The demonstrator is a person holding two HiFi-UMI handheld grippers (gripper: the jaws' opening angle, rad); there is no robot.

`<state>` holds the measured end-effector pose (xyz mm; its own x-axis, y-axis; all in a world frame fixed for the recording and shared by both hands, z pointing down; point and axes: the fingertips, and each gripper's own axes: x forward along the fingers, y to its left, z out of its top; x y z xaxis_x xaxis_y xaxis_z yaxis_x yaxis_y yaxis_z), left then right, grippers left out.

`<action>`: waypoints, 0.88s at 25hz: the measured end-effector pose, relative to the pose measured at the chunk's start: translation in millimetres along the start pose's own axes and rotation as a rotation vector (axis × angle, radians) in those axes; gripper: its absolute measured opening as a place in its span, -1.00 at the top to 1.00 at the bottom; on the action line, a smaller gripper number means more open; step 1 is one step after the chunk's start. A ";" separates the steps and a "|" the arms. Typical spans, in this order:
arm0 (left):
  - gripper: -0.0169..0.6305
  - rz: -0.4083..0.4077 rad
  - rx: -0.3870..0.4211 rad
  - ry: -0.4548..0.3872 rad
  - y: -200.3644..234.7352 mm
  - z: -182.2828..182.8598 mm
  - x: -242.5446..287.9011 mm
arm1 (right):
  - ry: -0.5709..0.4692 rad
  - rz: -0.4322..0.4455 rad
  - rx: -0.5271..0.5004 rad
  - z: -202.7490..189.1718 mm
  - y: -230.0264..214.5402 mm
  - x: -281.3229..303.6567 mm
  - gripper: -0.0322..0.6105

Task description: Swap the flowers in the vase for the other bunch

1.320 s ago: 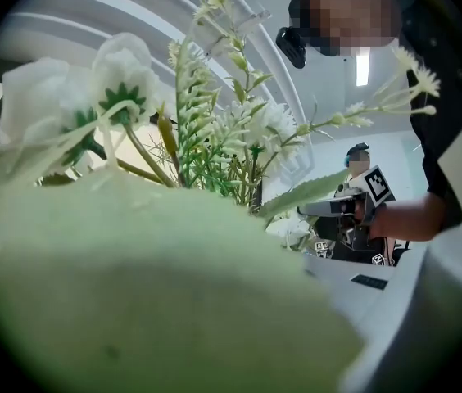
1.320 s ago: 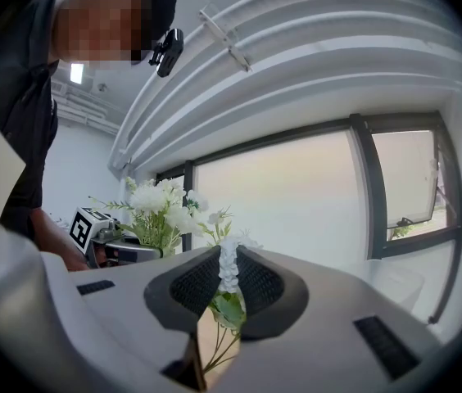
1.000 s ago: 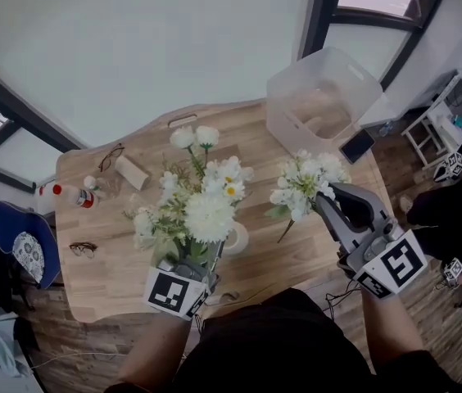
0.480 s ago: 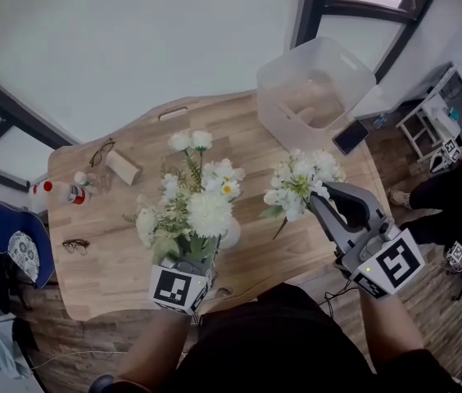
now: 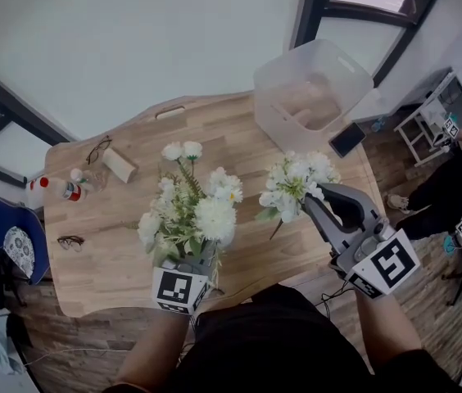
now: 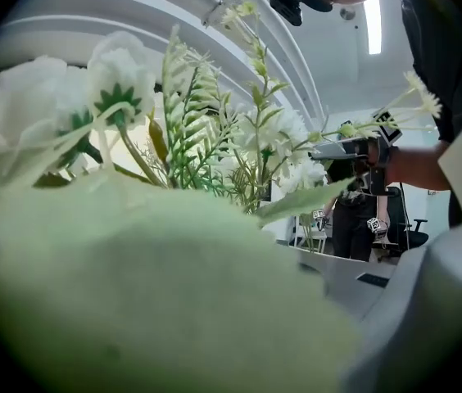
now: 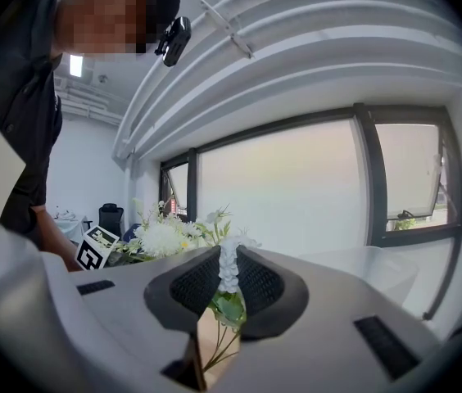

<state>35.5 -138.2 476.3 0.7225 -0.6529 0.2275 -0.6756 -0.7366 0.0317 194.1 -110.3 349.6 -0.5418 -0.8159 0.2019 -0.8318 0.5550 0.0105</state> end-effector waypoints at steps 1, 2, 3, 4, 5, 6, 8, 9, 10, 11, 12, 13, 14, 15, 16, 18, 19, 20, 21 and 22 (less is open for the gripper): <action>0.53 0.001 0.005 0.001 -1.3 -0.9 -0.4 | 0.000 0.004 -0.002 0.6 0.2 0.0 0.67; 0.48 0.002 0.012 0.006 -3.3 -2.7 -1.0 | -0.001 0.008 -0.004 0.8 0.1 -0.3 0.67; 0.43 0.001 0.020 0.016 -5.8 -5.6 -1.4 | -0.003 0.013 -0.005 0.8 -0.1 -0.6 0.67; 0.35 0.000 0.026 0.029 -8.3 -9.3 -1.8 | -0.006 0.019 -0.007 0.9 -0.3 -0.6 0.67; 0.25 0.002 0.026 0.042 -9.9 -13.1 -2.4 | -0.008 0.026 -0.010 1.1 -0.3 0.1 0.67; 0.17 0.006 0.022 0.054 -10.5 -16.9 -3.3 | -0.010 0.036 -0.012 1.4 -0.3 1.3 0.67; 0.12 0.016 0.014 0.078 -10.9 -25.0 -5.8 | -0.009 0.056 -0.017 1.5 -0.5 3.5 0.67; 0.09 0.020 0.015 0.092 -11.6 -29.7 -7.1 | -0.009 0.065 -0.019 1.6 -1.0 3.8 0.67; 0.09 0.023 0.020 0.108 -12.5 -34.6 -8.6 | -0.009 0.073 -0.021 1.7 -1.6 3.9 0.67; 0.08 0.027 0.025 0.125 -13.4 -39.9 -10.6 | -0.010 0.080 -0.024 1.9 -2.0 4.1 0.67; 0.07 0.031 0.028 0.142 -14.0 -45.3 -13.4 | -0.010 0.087 -0.026 1.9 -1.9 4.7 0.67; 0.07 0.035 0.026 0.156 -14.7 -50.9 -16.6 | -0.009 0.094 -0.030 1.6 -1.0 5.5 0.67; 0.07 0.037 0.020 0.170 -15.8 -56.6 -19.8 | -0.007 0.102 -0.036 1.0 0.6 6.6 0.67; 0.07 0.036 0.015 0.184 -17.0 -62.7 -22.2 | -0.004 0.109 -0.045 0.6 2.6 7.7 0.67; 0.07 0.033 0.016 0.200 -18.2 -68.8 -23.8 | -0.002 0.113 -0.055 0.6 4.8 8.9 0.67; 0.07 0.025 0.032 0.223 -19.6 -78.7 -25.7 | -0.003 0.110 -0.070 2.9 9.1 10.2 0.67; 0.07 0.022 0.037 0.226 -19.9 -81.7 -27.3 | -0.007 0.103 -0.073 4.7 11.2 10.3 0.67; 0.07 0.018 0.037 0.225 -19.9 -83.7 -29.7 | -0.011 0.094 -0.073 6.9 13.3 10.0 0.67; 0.07 0.014 0.037 0.223 -19.4 -85.3 -32.7 | -0.016 0.085 -0.072 9.1 15.7 9.3 0.67; 0.07 0.011 0.038 0.223 -18.6 -86.5 -36.2 | -0.020 0.075 -0.070 11.3 18.4 8.1 0.67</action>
<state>9.2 -85.6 551.6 0.6620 -0.6088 0.4373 -0.6743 -0.7384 -0.0073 173.1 -108.5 340.4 -0.6053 -0.7742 0.1848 -0.7786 0.6242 0.0647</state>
